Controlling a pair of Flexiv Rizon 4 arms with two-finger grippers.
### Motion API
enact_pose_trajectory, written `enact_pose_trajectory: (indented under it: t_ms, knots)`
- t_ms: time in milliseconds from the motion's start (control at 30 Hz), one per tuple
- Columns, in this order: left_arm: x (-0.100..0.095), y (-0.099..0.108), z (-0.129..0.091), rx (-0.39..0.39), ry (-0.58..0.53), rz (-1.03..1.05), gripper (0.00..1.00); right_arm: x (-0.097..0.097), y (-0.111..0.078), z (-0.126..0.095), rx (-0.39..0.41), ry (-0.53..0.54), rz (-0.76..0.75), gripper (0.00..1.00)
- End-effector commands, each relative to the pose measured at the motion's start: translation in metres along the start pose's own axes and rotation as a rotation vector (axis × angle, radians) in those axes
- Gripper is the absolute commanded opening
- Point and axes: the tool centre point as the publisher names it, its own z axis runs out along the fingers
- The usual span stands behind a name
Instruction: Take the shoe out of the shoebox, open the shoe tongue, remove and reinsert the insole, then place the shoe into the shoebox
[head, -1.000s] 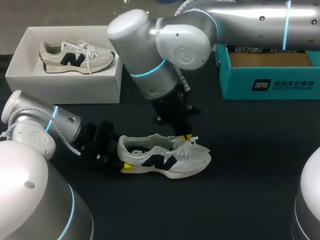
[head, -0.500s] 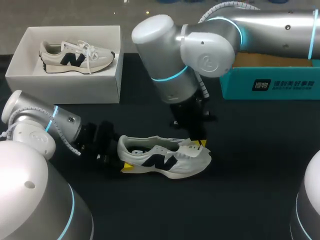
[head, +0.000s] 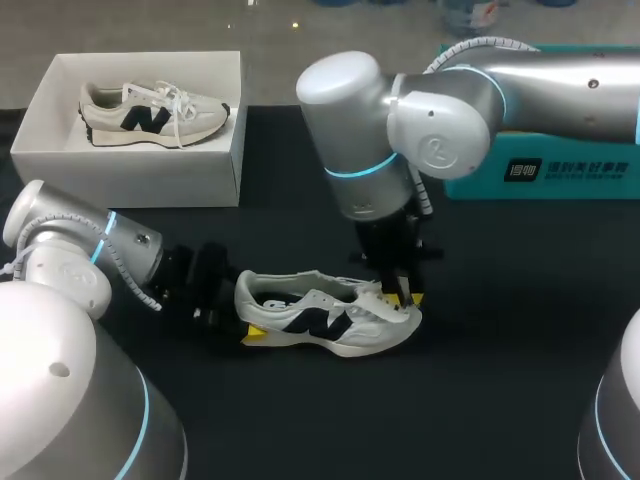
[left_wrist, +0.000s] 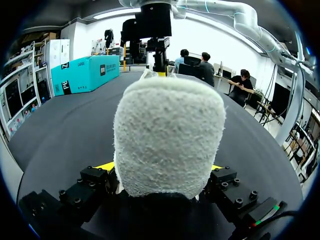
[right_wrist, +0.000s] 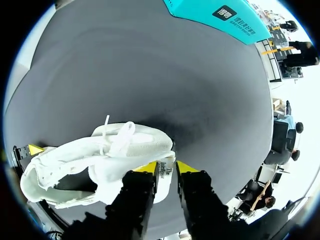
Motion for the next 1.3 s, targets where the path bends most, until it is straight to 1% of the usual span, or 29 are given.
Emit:
enact_pose_trajectory:
  t_ms: [33, 200, 433, 633, 700, 733, 833, 933, 967, 1000, 1067, 1167, 1300]
  knots:
    - [-0.002, 0.005, 0.003, -0.003, 0.001, 0.000, 0.00, 0.000, -0.001, 0.002, 0.003, 0.009, 0.004, 1.00]
    - [-0.002, 0.005, 0.003, -0.003, 0.001, 0.000, 0.00, 0.003, -0.003, -0.008, -0.007, 0.000, 0.018, 1.00]
    - [-0.002, 0.005, 0.003, -0.003, 0.001, 0.000, 0.00, 0.006, -0.010, -0.039, -0.063, -0.013, 0.057, 1.00]
    - [-0.002, 0.005, 0.003, -0.003, 0.001, 0.000, 0.00, 0.019, -0.011, -0.065, -0.124, 0.015, 0.011, 1.00]
    - [-0.002, 0.005, 0.003, -0.003, 0.001, 0.000, 0.00, 0.025, -0.011, -0.075, -0.162, 0.054, -0.030, 1.00]
    - [-0.002, 0.005, 0.003, -0.003, 0.001, 0.000, 0.00, 0.027, -0.010, -0.080, -0.175, 0.052, -0.044, 1.00]
    - [-0.002, 0.005, 0.003, -0.003, 0.001, 0.000, 0.00, 0.032, -0.010, -0.096, -0.234, 0.073, -0.120, 1.00]
    - [-0.002, 0.005, 0.003, -0.003, 0.001, 0.000, 0.00, 0.037, -0.008, -0.112, -0.289, 0.086, -0.242, 1.00]
    - [-0.002, 0.005, 0.003, -0.003, 0.001, 0.000, 0.00, 0.039, -0.007, -0.117, -0.316, 0.104, -0.309, 1.00]
    - [-0.002, 0.005, 0.003, -0.003, 0.001, 0.000, 0.00, 0.041, -0.007, -0.122, -0.332, 0.100, -0.355, 1.00]
    - [-0.002, 0.005, 0.003, -0.003, 0.001, 0.000, 0.00, 0.047, -0.006, -0.131, -0.376, 0.142, -0.501, 1.00]
    - [-0.002, 0.005, 0.003, -0.003, 0.001, 0.000, 0.00, 0.055, -0.005, -0.139, -0.416, 0.187, -0.639, 1.00]
    - [-0.002, 0.005, 0.003, -0.003, 0.001, 0.000, 0.00, 0.061, -0.004, -0.144, -0.462, 0.253, -0.699, 1.00]
